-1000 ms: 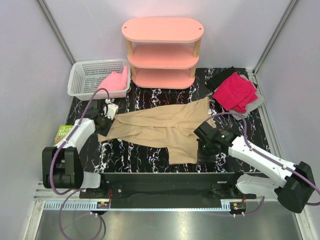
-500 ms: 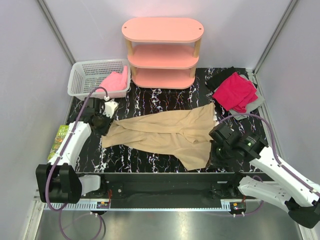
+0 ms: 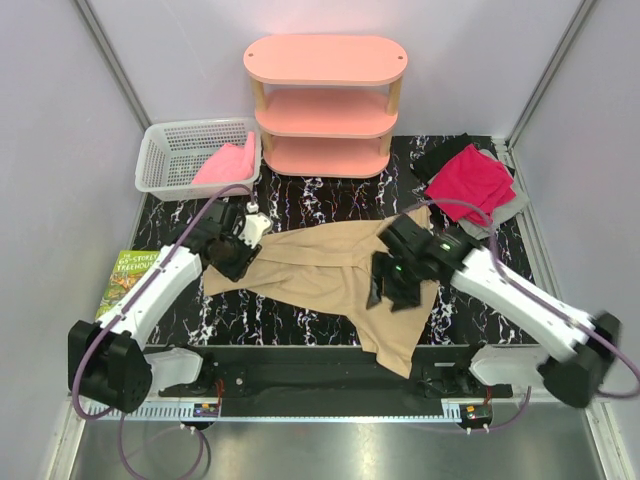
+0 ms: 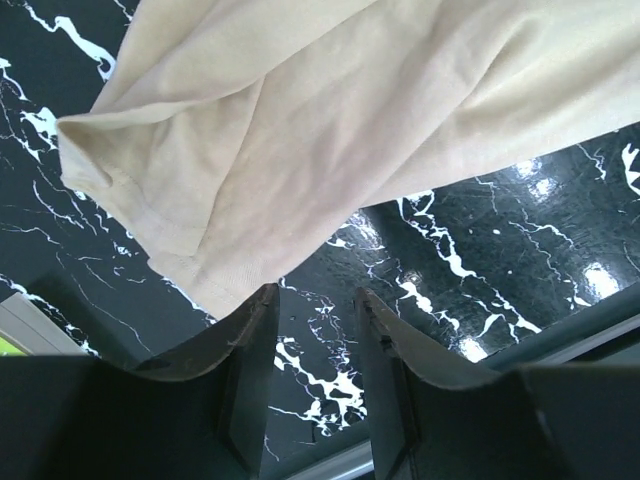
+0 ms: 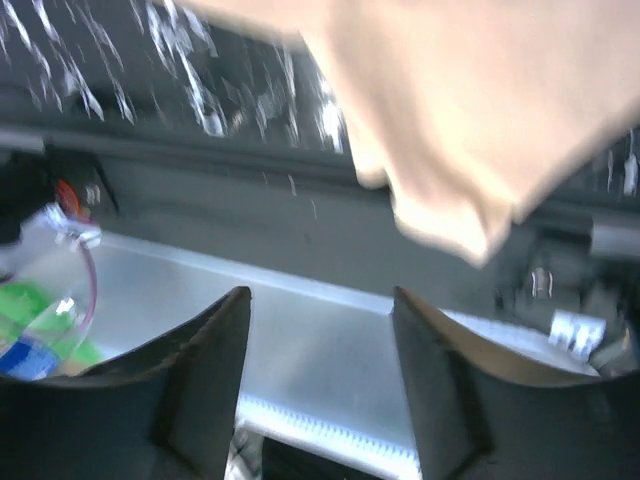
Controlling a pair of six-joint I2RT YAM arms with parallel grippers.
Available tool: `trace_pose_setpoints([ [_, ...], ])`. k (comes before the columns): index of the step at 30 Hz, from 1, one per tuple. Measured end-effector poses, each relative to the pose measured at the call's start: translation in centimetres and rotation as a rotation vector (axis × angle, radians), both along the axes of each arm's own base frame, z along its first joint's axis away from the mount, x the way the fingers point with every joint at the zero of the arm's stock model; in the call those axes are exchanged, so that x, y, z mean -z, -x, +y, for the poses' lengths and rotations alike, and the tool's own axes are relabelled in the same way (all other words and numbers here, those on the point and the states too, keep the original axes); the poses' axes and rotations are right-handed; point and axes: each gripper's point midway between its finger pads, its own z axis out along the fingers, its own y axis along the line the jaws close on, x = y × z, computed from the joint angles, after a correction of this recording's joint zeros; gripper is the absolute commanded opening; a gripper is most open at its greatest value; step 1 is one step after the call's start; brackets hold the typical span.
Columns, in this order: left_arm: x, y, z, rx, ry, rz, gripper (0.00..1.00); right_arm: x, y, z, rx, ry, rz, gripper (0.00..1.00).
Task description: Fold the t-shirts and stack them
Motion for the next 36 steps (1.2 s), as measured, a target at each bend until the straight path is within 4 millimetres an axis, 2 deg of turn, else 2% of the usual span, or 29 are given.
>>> trace_pose_setpoints([
  [3,0.1,0.3,-0.6,0.019,-0.006,0.003,0.41,2.1,-5.3,3.4,-0.048,0.068,-0.054,0.54],
  [6,0.4,0.8,-1.6,0.054,-0.015,0.02,0.41,5.9,-10.9,6.6,-0.089,0.163,-0.073,0.54],
  [7,0.7,1.0,-2.0,0.072,-0.019,0.033,0.4,7.5,-13.4,8.0,-0.103,0.183,-0.084,0.54],
  [9,1.2,1.5,-2.9,0.106,-0.029,0.058,0.4,9.9,-17.0,9.8,-0.118,0.204,-0.091,0.54],
  [11,1.7,1.9,-3.8,0.143,-0.04,0.077,0.39,11.5,-20.2,10.8,-0.113,0.198,-0.098,0.54],
  [14,2.0,2.2,-5.3,0.206,-0.055,0.066,0.37,11.8,-24.4,10.9,-0.068,0.149,-0.106,0.54],
  [18,1.8,1.9,-7.1,0.263,-0.049,0.018,0.36,9.9,-28.6,10.0,0.001,0.06,-0.133,0.54],
  [20,2.2,1.2,-7.7,0.272,-0.052,0.003,0.35,9.1,-29.6,9.7,0.017,0.035,-0.147,0.54],
  [23,4.0,0.2,-8.0,0.272,-0.085,0.023,0.34,9.0,-29.7,10.2,0.008,0.008,-0.136,0.54],
  [26,6.6,0.0,-8.1,0.276,-0.125,0.09,0.33,10.6,-29.1,10.8,-0.01,-0.002,-0.088,0.53],
  [29,8.2,0.2,-7.9,0.279,-0.15,0.143,0.33,12.8,-28.6,11.0,-0.019,-0.001,-0.033,0.53],
  [33,8.7,0.2,-8.0,0.28,-0.157,0.156,0.33,15.2,-28.3,10.7,-0.017,0.002,0.029,0.53],
  [36,8.9,0.0,-8.1,0.279,-0.16,0.159,0.32,15.2,-28.5,10.6,-0.01,-0.022,0.045,0.53],
])
